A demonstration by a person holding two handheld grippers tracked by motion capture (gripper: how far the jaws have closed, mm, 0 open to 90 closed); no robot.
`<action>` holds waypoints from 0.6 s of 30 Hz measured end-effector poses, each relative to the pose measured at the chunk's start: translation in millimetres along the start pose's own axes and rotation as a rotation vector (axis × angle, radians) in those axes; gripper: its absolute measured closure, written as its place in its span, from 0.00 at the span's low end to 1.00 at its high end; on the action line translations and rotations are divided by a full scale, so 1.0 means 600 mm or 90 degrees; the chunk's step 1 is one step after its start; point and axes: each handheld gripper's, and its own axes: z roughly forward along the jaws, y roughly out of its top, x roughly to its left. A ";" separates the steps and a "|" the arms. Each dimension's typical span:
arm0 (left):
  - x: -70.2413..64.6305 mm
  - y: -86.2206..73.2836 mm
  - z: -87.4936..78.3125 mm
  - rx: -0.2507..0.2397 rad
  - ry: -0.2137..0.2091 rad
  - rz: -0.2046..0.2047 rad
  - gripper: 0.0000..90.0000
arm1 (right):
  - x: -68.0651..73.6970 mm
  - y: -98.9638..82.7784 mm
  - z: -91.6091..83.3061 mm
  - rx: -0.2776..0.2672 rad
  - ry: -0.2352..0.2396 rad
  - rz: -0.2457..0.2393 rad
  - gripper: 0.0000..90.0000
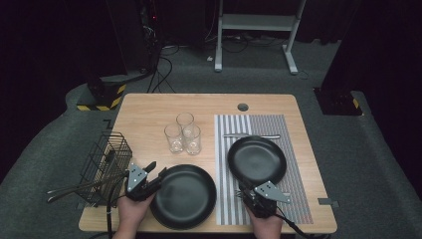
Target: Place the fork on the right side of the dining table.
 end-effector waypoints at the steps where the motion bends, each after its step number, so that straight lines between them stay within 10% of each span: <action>1: 0.001 -0.001 0.000 0.002 -0.001 -0.002 0.59 | 0.000 0.001 0.001 0.001 0.000 0.000 0.84; 18: -0.006 0.009 0.000 0.014 -0.017 0.001 0.59 | 0.009 0.016 0.017 0.011 0.004 -0.021 0.76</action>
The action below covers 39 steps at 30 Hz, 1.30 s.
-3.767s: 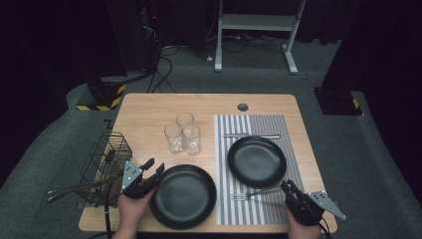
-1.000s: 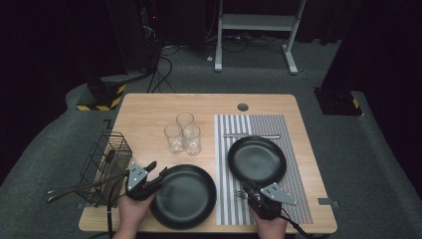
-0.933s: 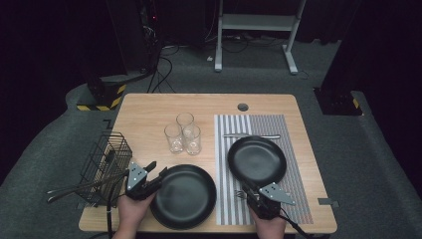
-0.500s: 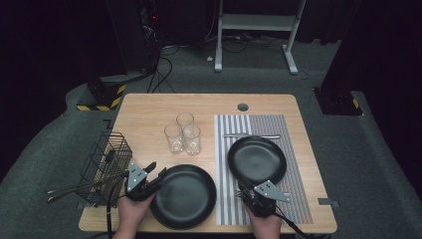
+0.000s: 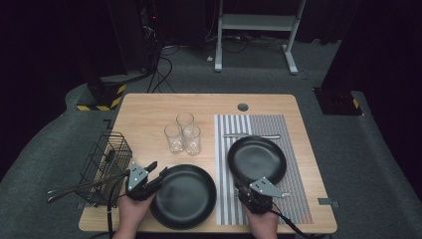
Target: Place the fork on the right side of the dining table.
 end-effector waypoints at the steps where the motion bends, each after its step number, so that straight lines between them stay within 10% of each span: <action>1: -0.001 -0.001 0.001 0.004 -0.004 0.000 0.59 | 0.001 0.001 0.001 0.002 0.001 0.001 0.74; 39: 0.010 -0.011 -0.004 0.006 -0.032 -0.005 0.50 | 0.015 0.052 0.030 0.025 -0.001 -0.008 0.27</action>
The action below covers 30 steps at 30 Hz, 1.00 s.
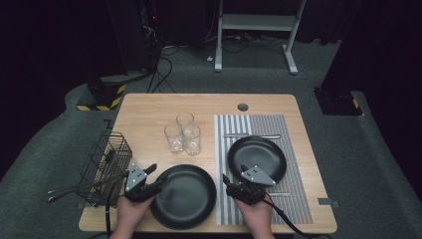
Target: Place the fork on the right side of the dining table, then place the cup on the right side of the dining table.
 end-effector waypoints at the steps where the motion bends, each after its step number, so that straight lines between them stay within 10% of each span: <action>1: 0.000 0.000 0.000 0.000 0.000 0.001 0.50 | 0.000 0.001 0.001 0.000 0.001 -0.002 0.26; 30: -0.003 -0.001 -0.002 0.006 0.001 0.003 0.50 | 0.019 0.037 0.013 -0.019 0.009 -0.044 0.16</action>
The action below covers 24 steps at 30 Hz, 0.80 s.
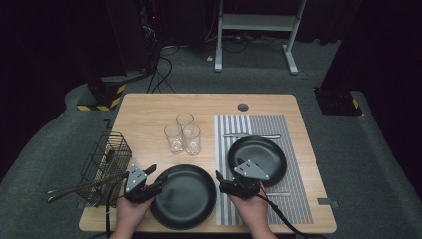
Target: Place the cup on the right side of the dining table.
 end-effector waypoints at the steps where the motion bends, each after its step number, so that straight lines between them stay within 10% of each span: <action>1: 0.000 0.000 0.000 0.001 0.000 0.002 0.50 | 0.001 0.002 0.001 0.000 0.001 0.000 0.16; 24: 0.006 0.001 -0.006 -0.011 -0.008 -0.009 0.49 | 0.011 0.042 0.043 -0.006 0.017 -0.014 0.16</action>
